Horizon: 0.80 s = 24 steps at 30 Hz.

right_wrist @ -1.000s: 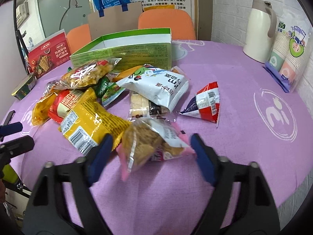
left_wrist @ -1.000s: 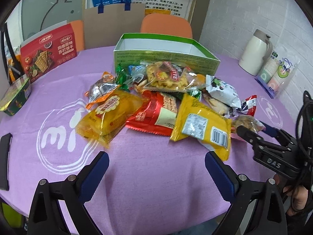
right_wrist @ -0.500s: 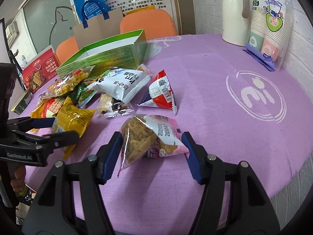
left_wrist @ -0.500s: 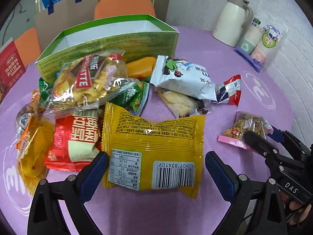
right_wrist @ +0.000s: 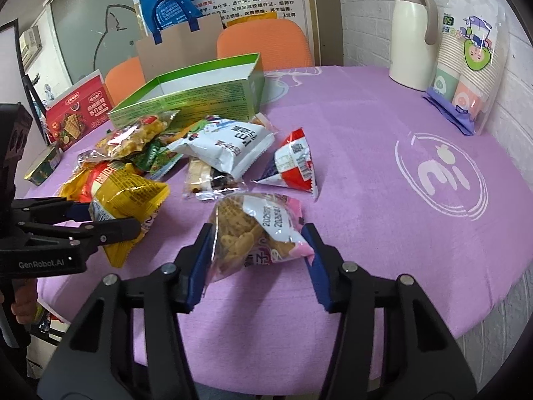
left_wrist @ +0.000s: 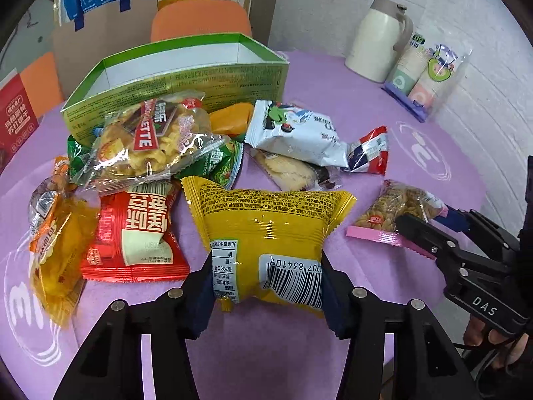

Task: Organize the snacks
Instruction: 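Grasp the pink-edged cracker bag with the right tool while the left tool grasps the yellow bread bag, then carry both bags into the green box and open both tools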

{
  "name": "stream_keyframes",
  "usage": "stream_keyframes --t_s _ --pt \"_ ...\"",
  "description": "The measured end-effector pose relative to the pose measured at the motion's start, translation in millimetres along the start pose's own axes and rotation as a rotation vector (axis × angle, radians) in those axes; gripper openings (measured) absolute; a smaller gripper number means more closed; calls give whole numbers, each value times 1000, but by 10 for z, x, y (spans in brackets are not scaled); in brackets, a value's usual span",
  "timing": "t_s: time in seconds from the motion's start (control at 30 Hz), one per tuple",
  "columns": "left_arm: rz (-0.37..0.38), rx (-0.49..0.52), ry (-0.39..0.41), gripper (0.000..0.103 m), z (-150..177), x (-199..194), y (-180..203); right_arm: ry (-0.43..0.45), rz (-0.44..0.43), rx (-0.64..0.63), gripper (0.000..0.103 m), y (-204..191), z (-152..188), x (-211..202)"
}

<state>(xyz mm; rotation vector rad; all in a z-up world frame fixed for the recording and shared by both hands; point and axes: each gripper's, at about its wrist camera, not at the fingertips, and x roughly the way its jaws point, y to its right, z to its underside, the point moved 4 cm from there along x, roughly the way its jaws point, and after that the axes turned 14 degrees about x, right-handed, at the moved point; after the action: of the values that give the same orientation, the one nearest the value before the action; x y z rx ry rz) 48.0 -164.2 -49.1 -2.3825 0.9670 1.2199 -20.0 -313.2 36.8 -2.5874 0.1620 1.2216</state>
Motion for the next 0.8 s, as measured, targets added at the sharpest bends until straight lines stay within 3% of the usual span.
stream_keyframes --t_s 0.13,0.23,0.43,0.6,0.8 --pt "2 7 98 54 -53 -435 -42 27 -84 -32 53 -226 -151 -145" --pt "-46 6 171 54 -201 -710 -201 60 -147 -60 53 -447 -366 -207" --pt "-122 -80 258 54 -674 -927 -803 113 -191 -124 53 -872 -900 -25" --pt "-128 -169 245 54 -953 -700 -1319 91 -196 -63 53 -942 -1308 426" --pt "-164 -216 160 54 -1108 -209 -1691 48 -168 16 53 -892 -1626 995"
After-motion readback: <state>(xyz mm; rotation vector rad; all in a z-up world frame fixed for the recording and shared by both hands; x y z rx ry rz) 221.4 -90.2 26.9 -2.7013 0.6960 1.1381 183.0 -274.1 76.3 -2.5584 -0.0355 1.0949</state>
